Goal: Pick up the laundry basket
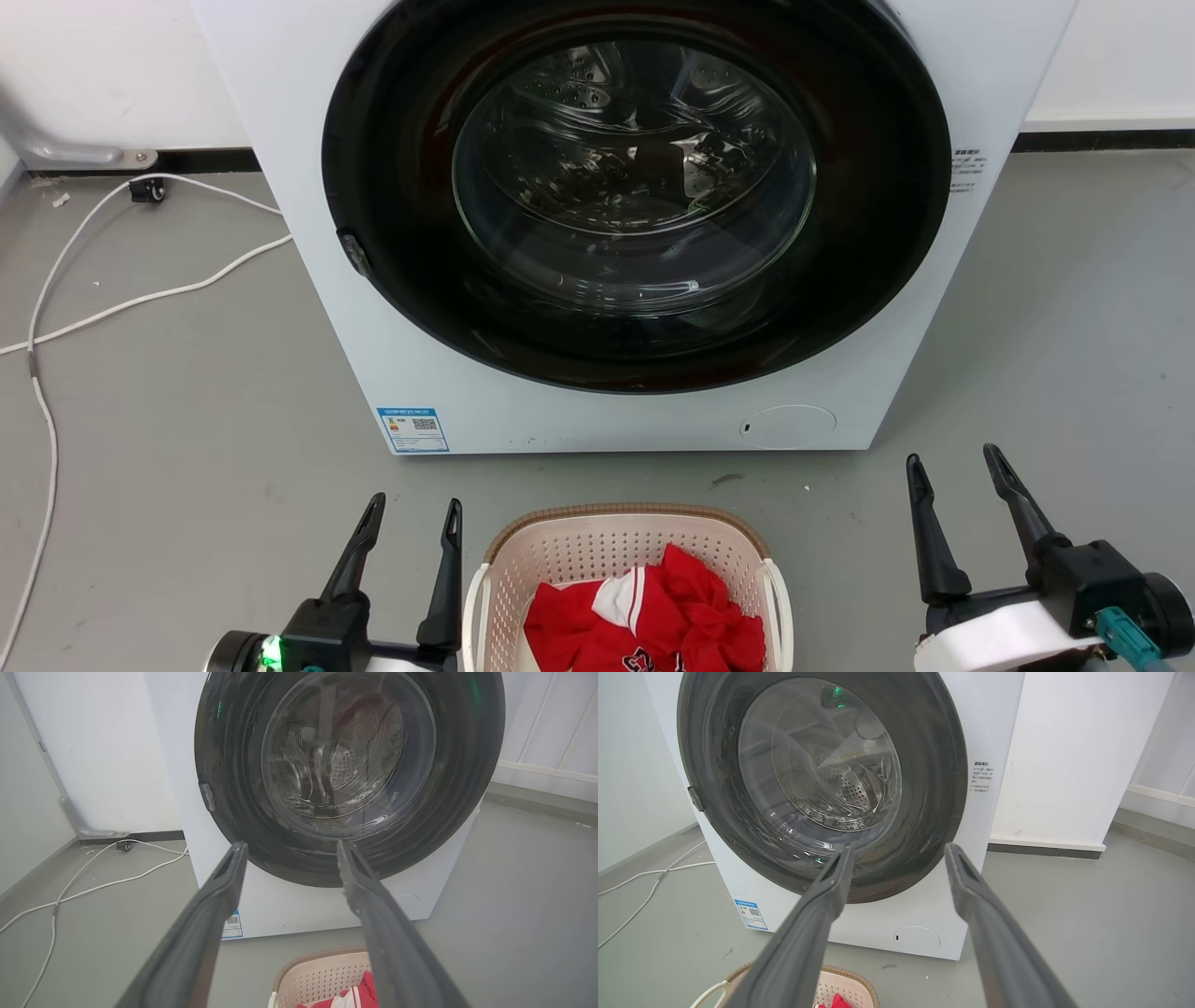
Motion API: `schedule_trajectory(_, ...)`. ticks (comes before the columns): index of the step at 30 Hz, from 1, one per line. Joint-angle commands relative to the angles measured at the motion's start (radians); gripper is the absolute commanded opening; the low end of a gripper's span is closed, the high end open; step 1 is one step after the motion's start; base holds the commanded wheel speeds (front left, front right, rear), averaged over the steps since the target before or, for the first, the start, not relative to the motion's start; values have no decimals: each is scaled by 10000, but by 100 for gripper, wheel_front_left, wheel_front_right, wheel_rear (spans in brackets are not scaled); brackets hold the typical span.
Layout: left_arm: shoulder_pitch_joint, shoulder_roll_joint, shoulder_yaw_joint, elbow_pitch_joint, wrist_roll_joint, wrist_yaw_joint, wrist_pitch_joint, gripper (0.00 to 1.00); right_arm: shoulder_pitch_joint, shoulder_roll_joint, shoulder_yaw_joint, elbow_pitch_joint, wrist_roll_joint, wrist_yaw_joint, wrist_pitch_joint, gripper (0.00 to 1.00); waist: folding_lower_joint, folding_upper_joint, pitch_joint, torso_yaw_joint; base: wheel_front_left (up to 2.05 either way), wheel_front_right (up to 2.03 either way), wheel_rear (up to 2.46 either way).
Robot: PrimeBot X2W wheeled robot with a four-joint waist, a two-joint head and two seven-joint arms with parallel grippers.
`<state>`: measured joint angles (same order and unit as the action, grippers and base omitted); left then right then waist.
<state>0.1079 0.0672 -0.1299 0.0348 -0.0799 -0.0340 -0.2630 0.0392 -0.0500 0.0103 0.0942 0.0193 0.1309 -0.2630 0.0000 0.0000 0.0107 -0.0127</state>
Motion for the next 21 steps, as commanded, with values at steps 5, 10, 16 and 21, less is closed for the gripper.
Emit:
schedule_trajectory(5,75,-60,70,55,199,-83,-28,100,65,-5,-19,-97,100,-3,-26,100,0,0,8,1,0,0,0)
schedule_trajectory(10,71,-103,127,108,242,-158,-28,100,78,-5,3,-117,142,-5,-26,100,0,0,23,11,0,0,0)
schedule_trajectory(16,99,-135,233,255,191,-191,-28,100,8,-5,69,-46,216,-3,-26,100,0,0,159,-23,0,0,0)
schedule_trajectory(21,-116,-147,311,757,103,-259,-26,100,-265,-5,152,336,49,-5,-24,100,0,0,629,-97,0,0,0)
